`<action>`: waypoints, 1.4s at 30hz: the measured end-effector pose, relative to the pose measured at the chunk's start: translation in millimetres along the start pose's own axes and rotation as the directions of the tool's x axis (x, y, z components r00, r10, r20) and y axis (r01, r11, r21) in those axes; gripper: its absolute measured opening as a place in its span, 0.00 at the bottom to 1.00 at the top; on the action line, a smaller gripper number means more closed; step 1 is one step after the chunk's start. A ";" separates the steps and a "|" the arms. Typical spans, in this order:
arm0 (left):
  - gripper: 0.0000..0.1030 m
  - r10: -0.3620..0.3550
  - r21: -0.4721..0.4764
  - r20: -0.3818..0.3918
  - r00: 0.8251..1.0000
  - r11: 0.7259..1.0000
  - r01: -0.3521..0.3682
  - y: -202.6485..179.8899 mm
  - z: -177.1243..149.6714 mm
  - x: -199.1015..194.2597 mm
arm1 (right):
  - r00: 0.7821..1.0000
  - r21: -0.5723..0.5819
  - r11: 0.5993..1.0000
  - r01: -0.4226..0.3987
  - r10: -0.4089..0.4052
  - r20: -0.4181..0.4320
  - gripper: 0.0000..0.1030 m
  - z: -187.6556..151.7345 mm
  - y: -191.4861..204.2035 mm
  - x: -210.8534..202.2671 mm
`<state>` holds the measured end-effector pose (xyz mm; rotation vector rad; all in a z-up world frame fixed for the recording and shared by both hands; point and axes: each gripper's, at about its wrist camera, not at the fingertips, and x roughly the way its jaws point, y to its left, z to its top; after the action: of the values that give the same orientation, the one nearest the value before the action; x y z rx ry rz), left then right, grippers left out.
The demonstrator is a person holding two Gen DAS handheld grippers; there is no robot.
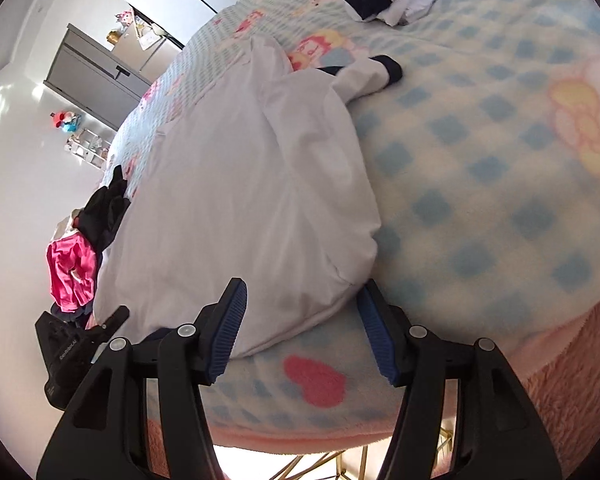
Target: Fold clothes
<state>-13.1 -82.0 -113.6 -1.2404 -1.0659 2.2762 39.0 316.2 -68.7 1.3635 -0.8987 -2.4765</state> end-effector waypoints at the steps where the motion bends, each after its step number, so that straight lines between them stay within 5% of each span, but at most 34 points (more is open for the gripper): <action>1: 0.34 -0.033 0.009 0.001 0.999 0.999 0.033 -2.8 -1.4 -1.6 | 0.999 -0.015 0.999 -0.041 0.041 0.013 0.45 1.4 4.1 -0.3; 4: 0.32 -0.016 0.053 0.052 0.999 0.998 0.014 -7.9 -2.0 -12.1 | 0.999 -0.037 0.998 -0.043 0.043 0.003 0.45 0.7 8.2 8.3; 10: 0.34 0.033 -0.002 0.015 0.999 0.999 -0.033 6.3 1.9 3.3 | 1.000 0.037 0.999 0.004 -0.004 0.012 0.42 1.8 -6.7 22.8; 13: 0.17 0.073 0.056 0.024 0.997 0.996 -0.074 -3.7 -0.5 6.4 | 0.999 0.006 0.999 0.037 -0.037 0.009 0.47 4.5 -1.6 31.3; 16: 0.17 0.040 0.068 0.017 0.999 0.997 -0.041 -6.5 -0.8 9.5 | 0.999 -0.061 0.997 0.039 -0.039 -0.008 0.51 6.6 15.4 42.5; 19: 0.25 0.021 0.039 -0.040 0.999 0.999 -0.019 0.9 0.0 23.4 | 1.000 -0.102 0.995 0.014 -0.013 0.006 0.40 5.5 25.6 42.7; 22: 0.34 -0.023 0.000 -0.076 0.997 1.000 0.024 5.7 2.7 30.2 | 0.999 -0.096 0.994 0.053 -0.052 0.012 0.42 -0.6 23.1 52.5; 24: 0.29 -0.005 0.010 -0.081 0.997 1.000 0.006 3.1 2.1 28.9 | 0.997 -0.104 0.992 0.068 -0.064 0.038 0.42 -5.3 25.1 52.9; 25: 0.16 0.017 0.026 -0.062 0.998 1.000 -0.016 -0.4 0.8 23.4 | 0.996 -0.127 0.989 0.078 -0.072 0.050 0.35 -5.8 28.7 50.1; 26: 0.09 0.040 0.043 -0.041 0.998 0.998 -0.038 -4.0 -0.5 17.5 | 0.995 -0.149 0.985 0.083 -0.074 0.065 0.12 -5.7 33.0 45.0; 27: 0.05 0.062 0.059 -0.019 0.998 0.996 -0.061 -7.7 -1.9 11.7 | 0.994 -0.170 0.982 0.084 -0.071 0.084 0.09 -5.0 37.9 38.0; 35: 0.02 0.074 0.158 0.035 0.997 0.984 -0.078 -40.1 -16.0 -27.5 | 0.992 -0.211 0.970 0.117 -0.107 0.060 0.05 -10.4 32.2 15.1; 40: 0.06 0.181 0.100 -0.113 0.977 0.980 -0.170 -11.0 -30.7 1.5 | 0.990 -0.220 0.965 0.140 -0.139 0.021 0.07 -15.3 22.5 5.5; 42: 0.06 0.141 0.045 -0.124 0.982 0.990 -0.136 -3.7 -27.3 -4.8 | 0.992 -0.130 0.985 0.115 -0.121 -0.045 0.09 -18.1 2.2 12.5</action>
<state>11.9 -70.0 -117.3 -1.4647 -0.9153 2.2709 46.4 301.5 -83.5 1.4708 -0.6543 -2.5217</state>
